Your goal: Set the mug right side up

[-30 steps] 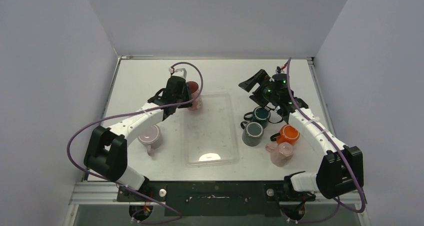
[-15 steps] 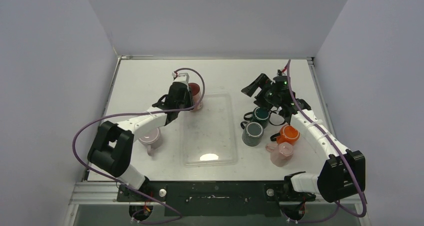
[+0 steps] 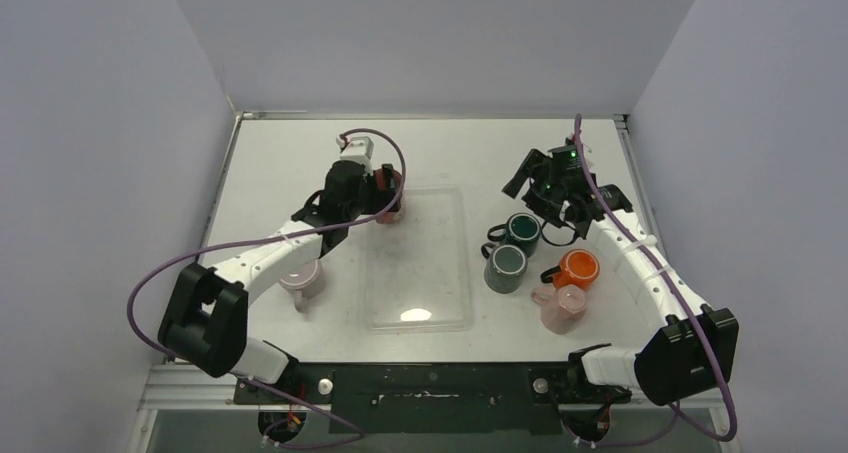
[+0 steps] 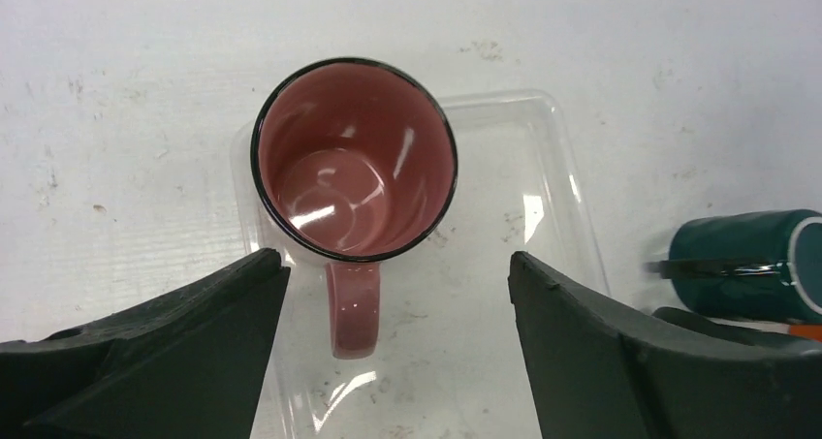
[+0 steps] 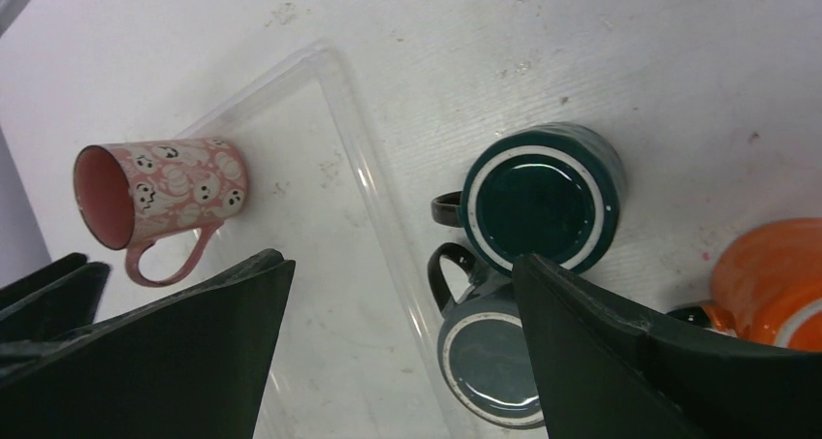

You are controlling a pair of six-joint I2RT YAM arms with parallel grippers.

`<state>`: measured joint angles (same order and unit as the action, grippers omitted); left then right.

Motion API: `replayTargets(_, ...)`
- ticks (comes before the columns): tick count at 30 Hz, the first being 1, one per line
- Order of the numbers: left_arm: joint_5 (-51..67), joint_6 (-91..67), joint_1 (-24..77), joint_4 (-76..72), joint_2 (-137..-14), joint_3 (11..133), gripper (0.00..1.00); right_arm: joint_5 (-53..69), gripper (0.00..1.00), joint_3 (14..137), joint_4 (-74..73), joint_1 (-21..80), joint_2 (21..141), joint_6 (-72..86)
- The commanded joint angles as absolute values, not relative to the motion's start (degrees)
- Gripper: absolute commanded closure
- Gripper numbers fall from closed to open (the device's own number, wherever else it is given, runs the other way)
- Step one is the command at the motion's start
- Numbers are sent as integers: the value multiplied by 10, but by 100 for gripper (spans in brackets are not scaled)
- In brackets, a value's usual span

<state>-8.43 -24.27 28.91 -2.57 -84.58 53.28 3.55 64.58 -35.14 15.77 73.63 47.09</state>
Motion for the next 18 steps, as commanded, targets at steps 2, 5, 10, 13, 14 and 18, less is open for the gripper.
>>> replayTargets(2, -75, -244, 289, -34, -781, 534, 13, -16, 13, 660, -383, 157, 733, 448)
replayTargets(5, -78, -246, 289, -12, -748, 530, 3, -21, 13, 658, -373, 158, 732, 447)
replayTargets(10, -88, -249, 289, 34, -693, 523, 4, -26, 13, 655, -370, 159, 730, 443)
replayTargets(13, -96, -254, 289, 52, -664, 515, 4, -28, 13, 655, -376, 159, 736, 440)
replayTargets(14, -99, -255, 289, 57, -657, 513, 4, -29, 13, 655, -378, 160, 737, 440)
replayTargets(18, -107, -257, 288, 72, -635, 512, 4, -39, 14, 651, -392, 159, 743, 444)
